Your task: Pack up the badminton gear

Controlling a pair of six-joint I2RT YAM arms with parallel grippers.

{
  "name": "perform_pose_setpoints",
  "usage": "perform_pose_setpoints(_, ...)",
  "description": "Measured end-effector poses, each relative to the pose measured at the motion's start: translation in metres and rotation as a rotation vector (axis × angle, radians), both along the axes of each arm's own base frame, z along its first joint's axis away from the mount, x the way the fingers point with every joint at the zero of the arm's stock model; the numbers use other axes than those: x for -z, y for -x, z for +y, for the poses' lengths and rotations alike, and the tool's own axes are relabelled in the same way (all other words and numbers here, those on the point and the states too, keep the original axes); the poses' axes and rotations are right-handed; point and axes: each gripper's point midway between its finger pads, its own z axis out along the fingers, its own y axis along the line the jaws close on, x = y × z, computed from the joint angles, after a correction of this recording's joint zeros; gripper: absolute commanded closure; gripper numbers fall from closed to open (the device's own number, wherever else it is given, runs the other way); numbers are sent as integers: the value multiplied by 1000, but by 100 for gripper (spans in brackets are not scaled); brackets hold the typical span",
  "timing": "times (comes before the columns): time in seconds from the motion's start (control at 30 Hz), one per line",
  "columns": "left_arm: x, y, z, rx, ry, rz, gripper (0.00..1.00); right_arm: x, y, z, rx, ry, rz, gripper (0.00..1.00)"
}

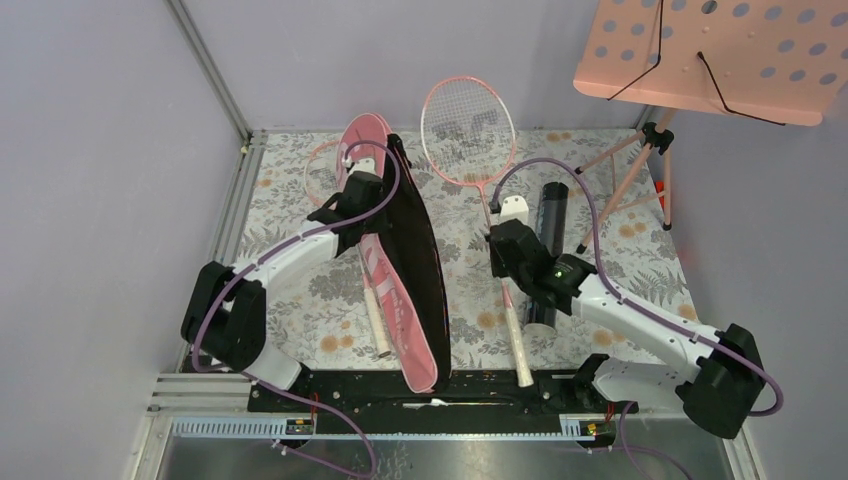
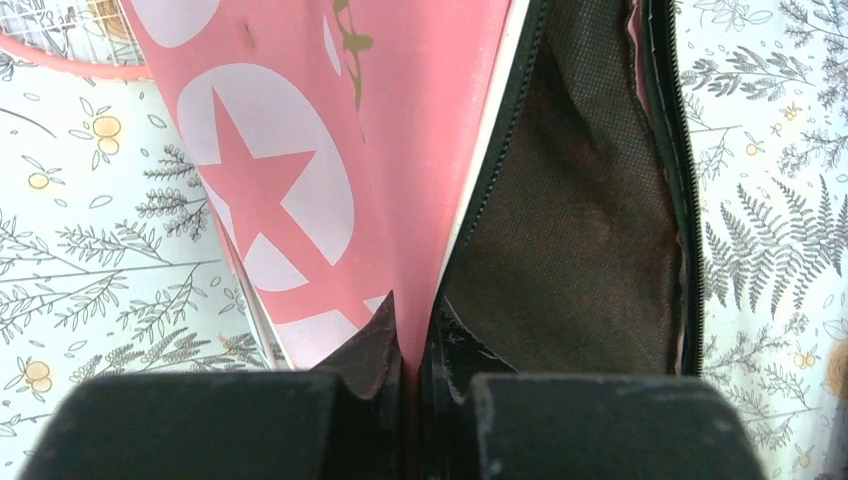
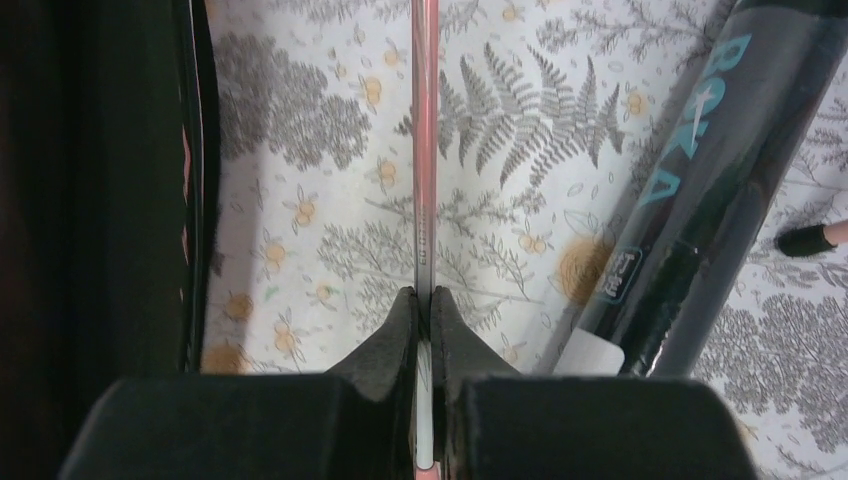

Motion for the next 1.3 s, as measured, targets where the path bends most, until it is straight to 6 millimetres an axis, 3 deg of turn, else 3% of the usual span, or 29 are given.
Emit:
perform_pose_setpoints(0.3, 1, -31, 2, -40, -32, 46, 100, 43, 40, 5, -85, 156, 99, 100)
perform_pose_setpoints(0.47, -3, -51, 10, -77, -37, 47, 100, 69, 51, 15, -129, 244, 145, 100)
perform_pose_setpoints(0.63, 0, -53, 13, -76, -37, 64, 100, 87, 56, 21, -154, 307, 184, 100)
perform_pose_setpoints(0.77, 7, -48, 7, -37, -16, 76, 100, 90, 56, 32, -174, 336, 200, 100)
perform_pose_setpoints(1.1, 11, -30, -18, 109, 74, 90, 100, 70, 47, 86, -296, 248, 187, 100)
perform_pose_setpoints(1.3, 10, -15, -34, 189, 116, 90, 100, 75, 44, 115, -346, 211, 215, 100)
